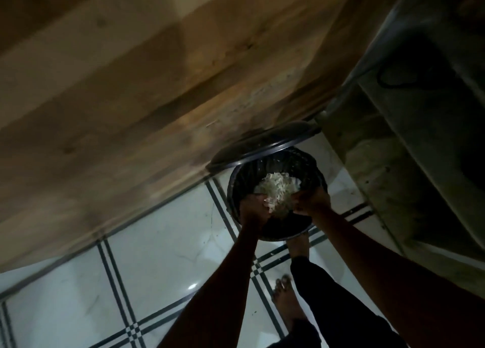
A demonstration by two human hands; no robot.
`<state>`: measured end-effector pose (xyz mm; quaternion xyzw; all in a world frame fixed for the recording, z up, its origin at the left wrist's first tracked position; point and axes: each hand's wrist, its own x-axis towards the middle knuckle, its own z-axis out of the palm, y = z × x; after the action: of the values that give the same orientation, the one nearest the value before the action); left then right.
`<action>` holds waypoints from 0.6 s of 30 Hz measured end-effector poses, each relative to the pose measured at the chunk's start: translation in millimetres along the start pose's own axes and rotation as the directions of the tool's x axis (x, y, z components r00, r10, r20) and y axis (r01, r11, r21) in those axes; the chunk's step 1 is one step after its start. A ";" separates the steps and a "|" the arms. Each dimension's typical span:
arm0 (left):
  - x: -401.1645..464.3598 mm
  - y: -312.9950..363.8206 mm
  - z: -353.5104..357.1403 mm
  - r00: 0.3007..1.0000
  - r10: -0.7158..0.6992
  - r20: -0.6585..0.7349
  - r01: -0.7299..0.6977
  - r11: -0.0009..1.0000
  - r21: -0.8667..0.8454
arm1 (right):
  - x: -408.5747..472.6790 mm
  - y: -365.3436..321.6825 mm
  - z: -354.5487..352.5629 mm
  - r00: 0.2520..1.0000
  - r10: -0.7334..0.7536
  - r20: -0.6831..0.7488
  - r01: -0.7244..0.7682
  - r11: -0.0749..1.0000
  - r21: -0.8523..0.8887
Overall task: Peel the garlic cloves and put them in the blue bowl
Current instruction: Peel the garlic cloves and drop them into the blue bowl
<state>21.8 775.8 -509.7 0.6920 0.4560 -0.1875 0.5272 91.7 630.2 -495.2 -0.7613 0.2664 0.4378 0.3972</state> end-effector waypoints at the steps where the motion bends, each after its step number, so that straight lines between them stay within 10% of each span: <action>1: 9.0 -4.8 2.4 0.998 0.065 -0.012 -0.064 0.993 0.101 | 6.0 1.5 3.8 0.985 -0.131 -0.111 0.103 0.969 -0.223; 5: -12.4 23.3 0.7 0.953 0.301 0.028 -0.255 0.752 0.607 | 7.4 8.8 10.2 0.930 -0.335 -0.154 0.226 0.848 -0.479; 12: -120.2 86.6 -37.4 0.974 0.226 0.012 -0.225 0.972 -0.062 | -107.7 -26.1 -56.6 0.965 -0.259 -0.047 0.258 0.966 -0.030; 18: -297.3 176.2 -60.4 0.926 0.349 0.145 -0.325 0.931 -0.166 | -308.3 -21.0 -170.2 0.967 -0.249 -0.058 0.243 0.823 0.513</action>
<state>1.7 696.4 -168.6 0.7031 0.2946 -0.1207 0.6358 38.6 516.8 -165.3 -0.6522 0.2715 0.2999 0.6410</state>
